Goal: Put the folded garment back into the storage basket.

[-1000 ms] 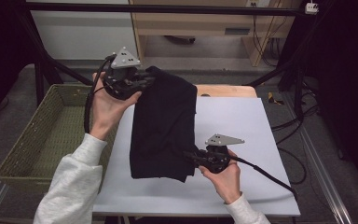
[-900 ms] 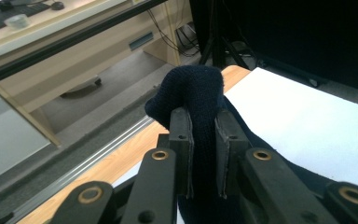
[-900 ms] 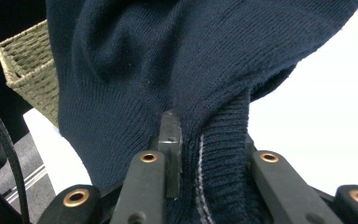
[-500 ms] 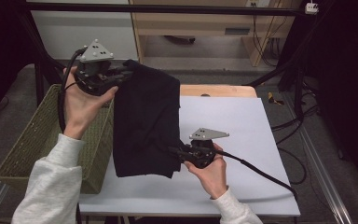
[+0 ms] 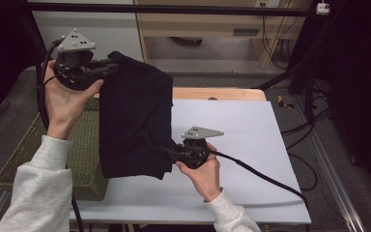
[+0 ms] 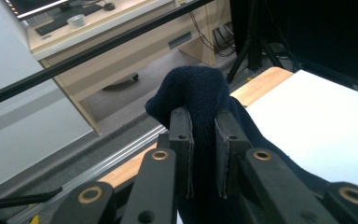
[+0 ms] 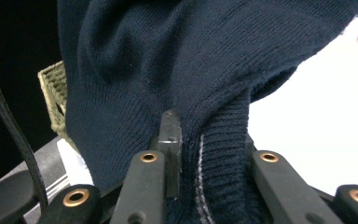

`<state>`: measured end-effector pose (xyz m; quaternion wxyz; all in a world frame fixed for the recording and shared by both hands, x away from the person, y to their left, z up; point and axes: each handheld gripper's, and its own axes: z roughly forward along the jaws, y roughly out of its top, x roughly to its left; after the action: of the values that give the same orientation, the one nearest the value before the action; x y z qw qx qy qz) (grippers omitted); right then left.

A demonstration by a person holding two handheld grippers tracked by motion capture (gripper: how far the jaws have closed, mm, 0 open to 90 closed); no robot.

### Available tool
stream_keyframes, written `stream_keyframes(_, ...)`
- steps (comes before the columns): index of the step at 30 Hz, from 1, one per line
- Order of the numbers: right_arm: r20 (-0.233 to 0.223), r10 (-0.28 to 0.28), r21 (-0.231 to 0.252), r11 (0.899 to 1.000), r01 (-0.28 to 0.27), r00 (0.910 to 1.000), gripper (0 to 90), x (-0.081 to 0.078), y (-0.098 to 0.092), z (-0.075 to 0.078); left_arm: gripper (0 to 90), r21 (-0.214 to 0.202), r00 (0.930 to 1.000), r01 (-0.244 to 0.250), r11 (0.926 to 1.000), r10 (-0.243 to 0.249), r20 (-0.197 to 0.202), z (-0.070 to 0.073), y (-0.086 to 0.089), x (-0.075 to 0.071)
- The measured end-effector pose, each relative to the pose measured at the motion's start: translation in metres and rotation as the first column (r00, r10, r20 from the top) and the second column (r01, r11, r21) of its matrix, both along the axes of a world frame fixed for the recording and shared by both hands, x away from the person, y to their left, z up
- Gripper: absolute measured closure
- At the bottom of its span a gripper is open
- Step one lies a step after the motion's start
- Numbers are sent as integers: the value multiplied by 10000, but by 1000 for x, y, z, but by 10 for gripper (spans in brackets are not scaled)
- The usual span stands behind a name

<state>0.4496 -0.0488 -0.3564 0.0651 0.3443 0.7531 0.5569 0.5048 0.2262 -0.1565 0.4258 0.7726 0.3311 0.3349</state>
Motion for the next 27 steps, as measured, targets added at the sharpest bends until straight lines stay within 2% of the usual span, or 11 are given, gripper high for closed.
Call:
stream_keyframes(12,118,21,243,9997,-24,9999,744,8,22,9,793,-139,9987,-383,9992,388,336,13,23,-2)
stream_keyframes(16,188,71,303,9995,-77,9998,744,9,28,12,793,-200,9982,-503,9985,509,331,17,28,-3)
stream_keyframes(22,275,132,389,9991,-143,9995,744,13,45,16,793,-170,9962,-742,9971,749,437,23,43,-5)
stream_keyframes(27,596,198,579,9981,-232,9980,744,15,63,19,793,-227,9922,-1081,9939,1093,595,29,63,-7)
